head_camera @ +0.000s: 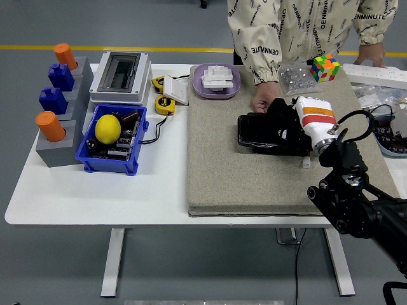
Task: Pick the rag up,wipe the panel,place it on the desk
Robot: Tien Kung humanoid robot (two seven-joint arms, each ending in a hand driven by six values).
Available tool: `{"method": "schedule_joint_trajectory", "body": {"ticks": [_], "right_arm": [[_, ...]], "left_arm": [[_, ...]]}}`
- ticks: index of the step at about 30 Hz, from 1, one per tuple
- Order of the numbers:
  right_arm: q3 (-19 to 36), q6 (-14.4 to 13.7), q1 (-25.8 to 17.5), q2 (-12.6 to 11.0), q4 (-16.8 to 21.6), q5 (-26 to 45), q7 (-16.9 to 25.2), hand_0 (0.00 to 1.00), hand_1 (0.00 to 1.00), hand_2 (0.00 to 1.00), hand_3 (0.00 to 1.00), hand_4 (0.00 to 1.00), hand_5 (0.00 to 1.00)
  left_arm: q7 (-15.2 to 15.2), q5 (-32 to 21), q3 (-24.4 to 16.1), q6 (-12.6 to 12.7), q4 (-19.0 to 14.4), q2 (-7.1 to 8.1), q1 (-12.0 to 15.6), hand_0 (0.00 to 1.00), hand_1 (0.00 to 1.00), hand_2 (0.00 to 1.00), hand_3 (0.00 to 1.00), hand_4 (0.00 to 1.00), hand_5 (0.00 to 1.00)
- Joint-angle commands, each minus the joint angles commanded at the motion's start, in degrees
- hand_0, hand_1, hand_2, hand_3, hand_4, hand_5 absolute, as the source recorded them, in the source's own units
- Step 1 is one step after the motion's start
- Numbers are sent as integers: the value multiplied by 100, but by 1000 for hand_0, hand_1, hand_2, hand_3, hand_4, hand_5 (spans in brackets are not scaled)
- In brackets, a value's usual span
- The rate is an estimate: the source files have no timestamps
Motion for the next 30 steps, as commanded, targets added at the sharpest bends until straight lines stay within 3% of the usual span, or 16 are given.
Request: {"method": "schedule_joint_trajectory", "body": {"ticks": [3,15,30], "right_arm": [[-116,-6,32,108,16,32,-2,262,350,407,414,945,2],[-930,1,224,108,91,201,-15,269,351,407,414,943,2],[-1526,38,445,108,146,306,-38,269,352,408,414,943,2]], "left_arm": [[-1,-5,4,-1,-3,-2,-11,604,642,657,561,628,447],[0,-14,23,-2,3,1,-33,604,642,657,561,626,445],[0,-29,39,-1,6,6,-45,604,641,657,560,627,444]]}}
